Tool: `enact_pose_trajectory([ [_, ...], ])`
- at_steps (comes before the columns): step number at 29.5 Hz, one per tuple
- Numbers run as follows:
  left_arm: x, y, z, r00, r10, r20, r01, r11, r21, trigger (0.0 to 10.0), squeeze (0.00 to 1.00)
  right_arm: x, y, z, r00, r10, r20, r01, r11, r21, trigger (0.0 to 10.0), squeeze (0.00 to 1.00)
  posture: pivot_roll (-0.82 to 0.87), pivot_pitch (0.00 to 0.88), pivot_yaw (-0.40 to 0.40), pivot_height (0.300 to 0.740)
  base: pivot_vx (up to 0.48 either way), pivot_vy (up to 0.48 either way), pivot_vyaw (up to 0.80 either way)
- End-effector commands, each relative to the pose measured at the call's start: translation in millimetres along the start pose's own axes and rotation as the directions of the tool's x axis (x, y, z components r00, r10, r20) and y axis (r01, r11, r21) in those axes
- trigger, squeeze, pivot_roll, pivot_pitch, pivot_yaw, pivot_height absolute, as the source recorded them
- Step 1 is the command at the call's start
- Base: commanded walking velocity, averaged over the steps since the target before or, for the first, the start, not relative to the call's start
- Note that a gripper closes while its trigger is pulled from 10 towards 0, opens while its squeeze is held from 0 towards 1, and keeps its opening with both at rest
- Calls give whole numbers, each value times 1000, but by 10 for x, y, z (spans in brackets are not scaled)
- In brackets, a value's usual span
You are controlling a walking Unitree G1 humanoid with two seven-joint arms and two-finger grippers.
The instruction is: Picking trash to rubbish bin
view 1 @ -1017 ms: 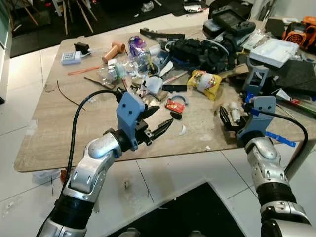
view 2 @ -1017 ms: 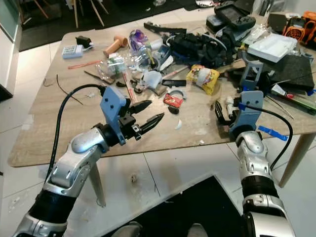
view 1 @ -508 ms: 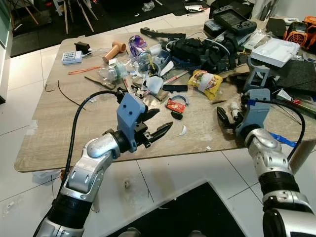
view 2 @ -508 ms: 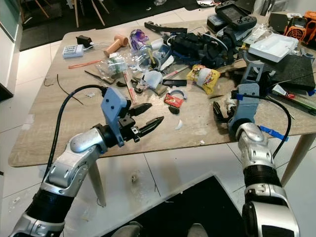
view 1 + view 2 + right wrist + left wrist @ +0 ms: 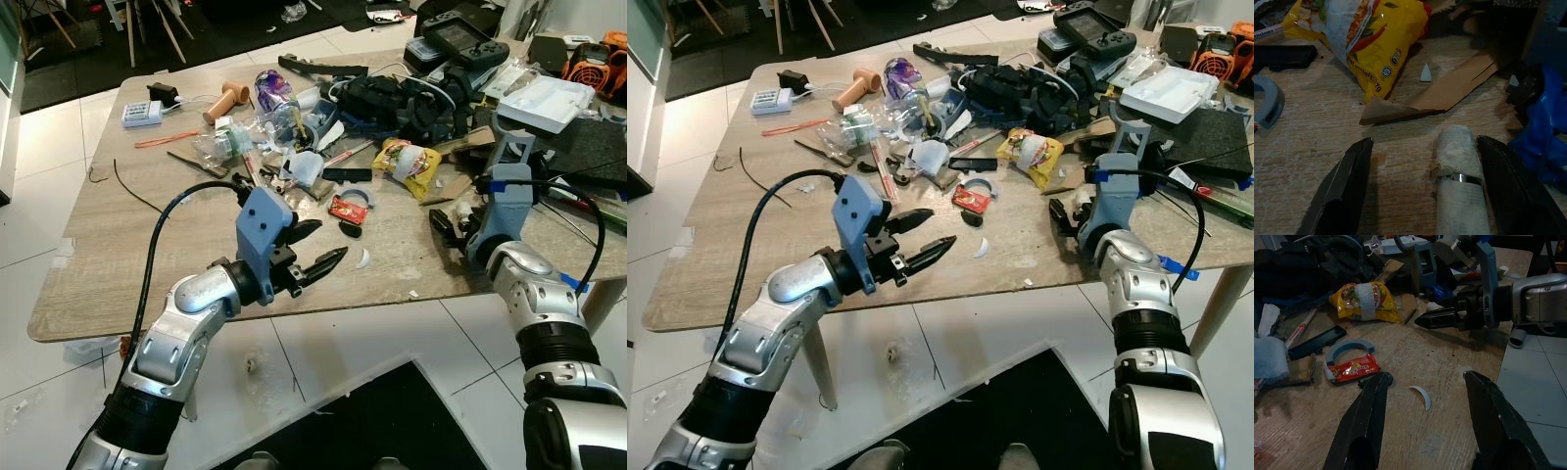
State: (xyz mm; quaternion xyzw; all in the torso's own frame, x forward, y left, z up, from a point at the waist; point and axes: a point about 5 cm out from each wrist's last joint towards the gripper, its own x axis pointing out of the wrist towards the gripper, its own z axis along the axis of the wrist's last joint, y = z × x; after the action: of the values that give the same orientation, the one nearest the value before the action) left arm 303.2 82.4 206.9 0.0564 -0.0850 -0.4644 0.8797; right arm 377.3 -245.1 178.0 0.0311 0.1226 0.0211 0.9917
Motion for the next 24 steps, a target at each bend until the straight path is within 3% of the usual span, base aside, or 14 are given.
enact_pose_trajectory([
  [1, -26, -9, -3, 1000, -17, -14, 17, 1000, 3, 10000, 0, -20, -26, -283, 990, -9, -141, 15, 999, 40, 5765, 0, 3, 256, 118, 740, 0, 0, 0],
  [2, -26, -9, -3, 1000, -17, -14, 17, 1000, 3, 10000, 0, -20, -26, -283, 990, -9, -141, 15, 999, 40, 5765, 0, 3, 256, 118, 740, 0, 0, 0],
  [3, -23, -11, -3, 1000, -19, -13, 19, 1000, 3, 10000, 0, -27, -25, -304, 986, -7, -164, 14, 999, 41, 2431, 0, 1, 254, 118, 740, 0, 0, 0],
  [4, -18, -15, -4, 1000, -21, -13, 21, 1000, 3, 10000, 0, -32, -25, -317, 984, -6, -178, 13, 999, 41, 235, 0, 1, 254, 117, 740, 0, 0, 0],
  [17, -7, -35, -14, 999, -40, -17, 40, 999, -2, 10000, 0, -37, -3, -310, 978, -2, -207, 14, 998, 55, 0, 0, -6, 240, 114, 740, 0, 0, 0],
  [21, 1, -15, -12, 1000, -13, -4, 13, 1000, -1, 10000, 0, -38, 65, -206, 989, 37, -140, -28, 997, 66, 0, 0, -27, 215, 105, 740, 0, 0, 0],
  [22, 2, 25, 5, 999, 29, 15, -29, 1000, -5, 10000, 0, -50, 162, -45, 996, 86, -21, -84, 993, 81, 0, 0, -34, 199, 97, 740, 0, 0, 0],
  [23, 2, 25, 5, 999, 29, 15, -29, 1000, -5, 10000, 0, -50, 162, -45, 996, 86, -21, -84, 993, 81, 0, 0, -34, 199, 97, 740, 0, 0, 0],
  [24, -3, 85, 23, 995, 91, 33, -91, 996, -2, 10000, 0, -86, 253, 134, 987, 117, 111, -127, 989, 80, 2431, 0, -37, 187, 91, 740, 0, 0, 0],
])
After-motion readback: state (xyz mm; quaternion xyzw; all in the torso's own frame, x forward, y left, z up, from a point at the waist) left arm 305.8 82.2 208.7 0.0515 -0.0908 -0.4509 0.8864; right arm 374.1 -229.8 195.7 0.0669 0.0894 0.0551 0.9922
